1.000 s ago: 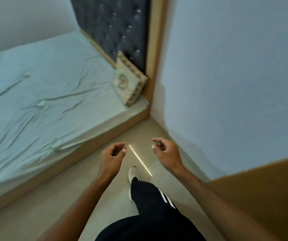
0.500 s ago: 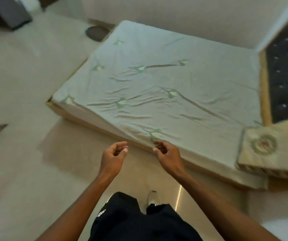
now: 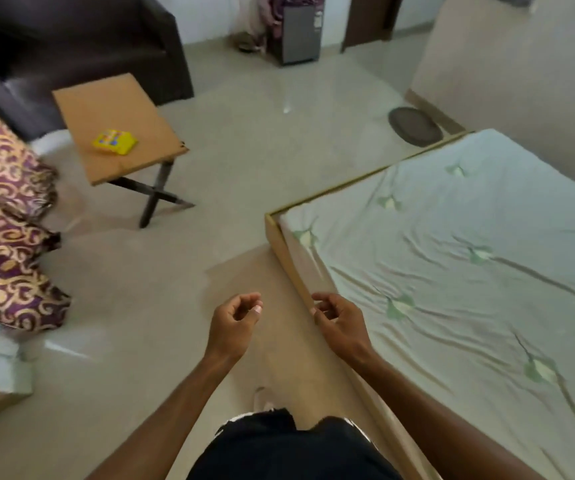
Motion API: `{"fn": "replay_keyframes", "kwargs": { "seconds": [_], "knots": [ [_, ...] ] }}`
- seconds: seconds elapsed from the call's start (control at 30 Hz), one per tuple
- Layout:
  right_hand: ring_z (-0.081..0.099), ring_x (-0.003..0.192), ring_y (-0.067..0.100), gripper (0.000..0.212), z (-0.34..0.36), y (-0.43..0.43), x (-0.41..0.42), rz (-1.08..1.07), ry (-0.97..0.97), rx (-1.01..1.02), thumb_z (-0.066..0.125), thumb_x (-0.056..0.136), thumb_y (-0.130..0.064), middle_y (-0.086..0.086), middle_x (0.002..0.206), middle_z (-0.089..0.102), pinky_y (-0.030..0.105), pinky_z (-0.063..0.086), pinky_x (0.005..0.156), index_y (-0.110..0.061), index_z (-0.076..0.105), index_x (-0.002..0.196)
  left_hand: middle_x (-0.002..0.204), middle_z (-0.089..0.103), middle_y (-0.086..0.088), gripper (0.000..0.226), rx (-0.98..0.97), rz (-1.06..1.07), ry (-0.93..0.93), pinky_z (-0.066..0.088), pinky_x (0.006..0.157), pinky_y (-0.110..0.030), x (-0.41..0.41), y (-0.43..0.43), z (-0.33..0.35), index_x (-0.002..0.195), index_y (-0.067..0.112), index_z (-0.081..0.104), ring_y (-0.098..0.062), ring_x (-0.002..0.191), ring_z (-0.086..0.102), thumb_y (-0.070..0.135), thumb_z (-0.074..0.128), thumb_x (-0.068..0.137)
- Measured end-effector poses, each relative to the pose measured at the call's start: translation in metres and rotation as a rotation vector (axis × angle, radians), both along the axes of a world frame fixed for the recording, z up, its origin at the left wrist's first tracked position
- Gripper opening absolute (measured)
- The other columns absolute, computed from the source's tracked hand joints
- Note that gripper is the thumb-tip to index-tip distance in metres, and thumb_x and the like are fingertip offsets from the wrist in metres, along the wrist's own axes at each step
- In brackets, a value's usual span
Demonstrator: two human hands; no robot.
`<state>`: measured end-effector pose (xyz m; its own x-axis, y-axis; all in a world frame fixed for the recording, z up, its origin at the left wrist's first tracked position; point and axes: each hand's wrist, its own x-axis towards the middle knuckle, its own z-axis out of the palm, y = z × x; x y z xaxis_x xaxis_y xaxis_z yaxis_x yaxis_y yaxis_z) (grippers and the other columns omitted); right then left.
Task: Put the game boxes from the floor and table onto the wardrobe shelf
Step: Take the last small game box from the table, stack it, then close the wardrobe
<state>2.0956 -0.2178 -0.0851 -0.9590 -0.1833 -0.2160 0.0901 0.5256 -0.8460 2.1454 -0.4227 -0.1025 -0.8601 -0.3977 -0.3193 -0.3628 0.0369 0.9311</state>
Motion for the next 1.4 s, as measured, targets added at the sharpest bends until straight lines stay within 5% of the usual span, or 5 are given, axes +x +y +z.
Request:
{"fn": "replay_keyframes", "kwargs": {
  "seconds": [0.2,0.73,0.97,1.17,1.4],
  "knots": [
    [0.06,0.07,0.006,0.023,0.011,-0.108,-0.131,0.128,0.018,-0.042,0.065,0.09,-0.011,-0.004,0.078,0.063,0.007,0.046,0.063,-0.015,0.068,0.112,0.094,0.074,-0.003,0.022,-0.007,0.172,0.041,0.057,0.089,-0.038,-0.095,-0.1,0.008,0.095,0.027,0.071,-0.02,0.089,0.069,0.008,0.067,0.087],
    [0.069,0.08,0.012,0.025,0.004,-0.419,-0.499,0.508,-0.029,-0.032,0.062,0.09,-0.021,-0.004,0.088,0.071,0.027,0.059,0.076,-0.024,0.067,0.114,0.097,0.073,0.001,0.019,-0.078,0.533,-0.034,0.057,0.09,-0.039,-0.375,-0.367,0.006,0.106,0.024,0.07,-0.018,0.094,0.068,0.016,0.065,0.089],
    [0.069,0.078,0.011,0.023,-0.021,-0.593,-0.607,0.648,-0.03,-0.021,0.063,0.089,-0.02,-0.005,0.085,0.071,0.024,0.058,0.074,-0.023,0.068,0.112,0.092,0.073,0.0,0.018,-0.07,0.675,-0.058,0.057,0.086,-0.038,-0.453,-0.512,-0.024,0.1,0.028,0.071,-0.018,0.089,0.069,0.017,0.065,0.087],
    [0.066,0.071,0.011,0.019,-0.072,-0.764,-0.682,0.615,-0.089,0.004,0.064,0.086,-0.015,-0.004,0.077,0.069,0.015,0.05,0.064,-0.022,0.069,0.103,0.085,0.07,-0.005,0.021,-0.12,0.65,-0.165,0.052,0.078,-0.034,-0.545,-0.679,-0.07,0.089,0.028,0.069,-0.016,0.078,0.063,0.008,0.065,0.088],
    [0.068,0.077,0.023,0.022,-0.161,-0.935,-0.755,0.539,-0.268,0.169,0.062,0.083,-0.014,0.003,0.079,0.071,0.037,0.056,0.078,-0.017,0.069,0.103,0.102,0.071,-0.001,0.032,-0.119,0.5,-0.491,0.042,0.081,-0.022,-0.654,-0.87,-0.142,0.112,0.016,0.069,-0.016,0.096,0.065,0.012,0.064,0.081]
  ]
}}
